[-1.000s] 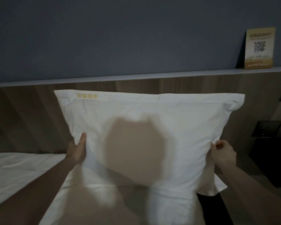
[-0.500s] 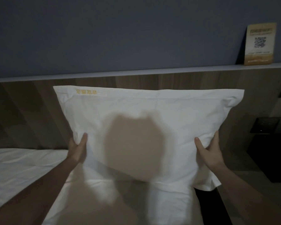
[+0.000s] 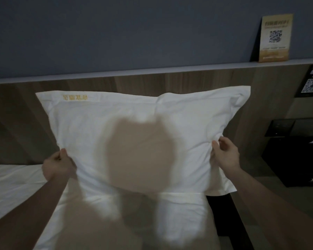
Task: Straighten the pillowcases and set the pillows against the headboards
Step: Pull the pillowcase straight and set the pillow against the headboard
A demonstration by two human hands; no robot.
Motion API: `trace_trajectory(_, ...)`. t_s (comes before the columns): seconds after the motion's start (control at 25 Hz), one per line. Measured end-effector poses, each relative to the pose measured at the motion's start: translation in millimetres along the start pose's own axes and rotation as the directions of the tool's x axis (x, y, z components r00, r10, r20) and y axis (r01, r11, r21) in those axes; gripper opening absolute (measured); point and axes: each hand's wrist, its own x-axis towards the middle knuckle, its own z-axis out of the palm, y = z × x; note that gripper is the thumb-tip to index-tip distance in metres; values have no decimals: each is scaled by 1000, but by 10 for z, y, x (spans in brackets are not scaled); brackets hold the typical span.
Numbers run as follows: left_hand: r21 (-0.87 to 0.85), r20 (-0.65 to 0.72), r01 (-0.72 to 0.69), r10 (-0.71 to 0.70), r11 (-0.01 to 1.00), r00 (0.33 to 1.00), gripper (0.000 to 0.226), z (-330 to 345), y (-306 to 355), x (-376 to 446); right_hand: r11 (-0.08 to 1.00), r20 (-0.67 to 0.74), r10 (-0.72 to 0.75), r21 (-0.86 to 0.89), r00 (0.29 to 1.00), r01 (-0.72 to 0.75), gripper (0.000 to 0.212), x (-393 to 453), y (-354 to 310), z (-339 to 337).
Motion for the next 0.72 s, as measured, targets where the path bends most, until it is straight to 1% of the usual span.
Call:
trace_trajectory(0.04,13,32,27,-27,1000,999,48,1,5,-53,999,39,-33,-42,999,34,39,-22,21,6)
trace_trajectory(0.08,10,56,53,-53,999,997,49,28,33,-78,993,59,-77,-90,995,82,51,-56,45,7)
trace_trajectory(0.12,-19,77,47,-45,999,996,54,45,100,-94,983,65,-134,-120,989,141,62,-79,90,10)
trace_trajectory(0.16,-64,85,-15,20,998,996,62,62,157,-100,969,80,-196,-135,977,206,69,-122,119,12)
trace_trajectory(0.2,-87,102,-113,122,990,987,70,85,218,-138,954,106,-242,-158,964,257,73,-181,139,22)
trace_trajectory(0.24,-76,150,-205,214,976,965,77,113,250,-189,938,148,-265,-189,953,290,76,-251,146,45)
trace_trajectory(0.28,-60,217,-265,272,962,938,81,131,293,-272,927,181,-269,-216,946,305,78,-299,142,65)
trace_trajectory(0.32,-51,259,-293,296,955,919,83,143,317,-369,922,187,-270,-233,944,310,80,-323,124,78)
trace_trajectory(0.4,-23,253,-391,384,920,888,82,144,326,-538,911,186,-295,-241,937,334,82,-350,100,90)
trace_trajectory(0.44,11,268,-460,441,888,857,84,143,350,-619,902,212,-298,-258,931,347,85,-342,92,77)
trace_trajectory(0.48,49,308,-505,468,862,828,88,167,362,-659,888,256,-287,-291,923,356,88,-315,98,60)
trace_trajectory(0.52,81,354,-512,455,855,817,92,175,379,-705,872,301,-266,-330,916,362,91,-293,117,42)
trace_trajectory(0.6,127,414,-454,369,882,832,100,232,348,-801,849,369,-221,-383,903,365,97,-297,188,13)
trace_trajectory(0.64,155,434,-449,348,880,831,104,253,302,-859,847,389,-201,-392,899,359,100,-331,229,3)
trace_trajectory(0.72,223,478,-489,343,843,809,112,297,191,-994,837,421,-194,-400,886,374,103,-401,333,-21)
